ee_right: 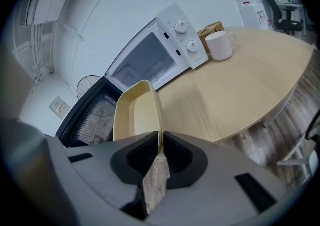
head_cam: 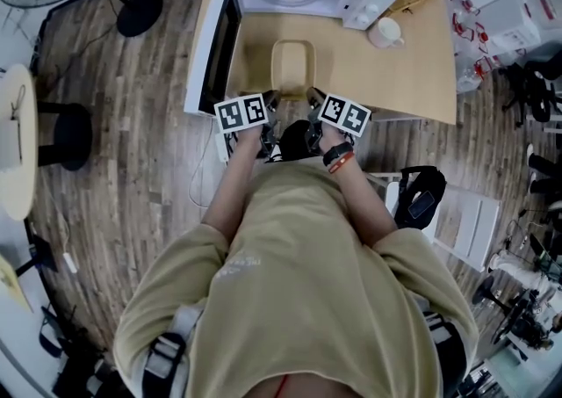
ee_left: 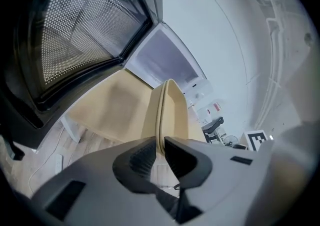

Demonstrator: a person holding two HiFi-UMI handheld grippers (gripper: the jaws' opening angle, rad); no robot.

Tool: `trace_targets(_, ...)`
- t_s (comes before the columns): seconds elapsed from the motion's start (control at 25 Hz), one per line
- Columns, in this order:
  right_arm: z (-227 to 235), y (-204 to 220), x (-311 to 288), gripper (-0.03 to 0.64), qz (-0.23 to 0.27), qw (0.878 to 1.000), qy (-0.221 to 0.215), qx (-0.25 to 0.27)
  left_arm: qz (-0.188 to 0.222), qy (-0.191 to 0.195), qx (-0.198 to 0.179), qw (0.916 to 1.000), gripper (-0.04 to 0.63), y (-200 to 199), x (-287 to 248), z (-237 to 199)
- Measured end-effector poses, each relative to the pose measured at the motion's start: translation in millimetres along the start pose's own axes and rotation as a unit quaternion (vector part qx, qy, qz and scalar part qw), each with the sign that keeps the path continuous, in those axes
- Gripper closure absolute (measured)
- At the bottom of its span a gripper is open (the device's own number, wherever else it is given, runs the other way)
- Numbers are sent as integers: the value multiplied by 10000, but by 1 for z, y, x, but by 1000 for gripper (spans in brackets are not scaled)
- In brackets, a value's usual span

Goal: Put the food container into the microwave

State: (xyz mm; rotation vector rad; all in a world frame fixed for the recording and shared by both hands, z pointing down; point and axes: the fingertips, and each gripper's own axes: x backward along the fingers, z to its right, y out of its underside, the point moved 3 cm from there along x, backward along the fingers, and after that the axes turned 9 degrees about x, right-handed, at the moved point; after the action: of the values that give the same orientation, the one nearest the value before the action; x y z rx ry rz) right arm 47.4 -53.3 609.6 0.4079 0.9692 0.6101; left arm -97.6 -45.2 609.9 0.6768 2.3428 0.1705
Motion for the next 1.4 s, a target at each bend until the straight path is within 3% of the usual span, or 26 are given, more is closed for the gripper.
trace_targets(0.56, 4, -36, -31, 565, 10, 9995, -292, -118, 165, -4, 199, 9997, 532, -38, -23, 1)
trace_targets(0.8, 3, -59, -43, 565, -52, 9993, -303, 212, 215, -43, 315, 9993, 532, -55, -38, 1)
trace_targets(1.4, 12, -89, -60, 565, -41, 9992, -390, -29, 216, 2, 222, 9995, 532, -89, -62, 13)
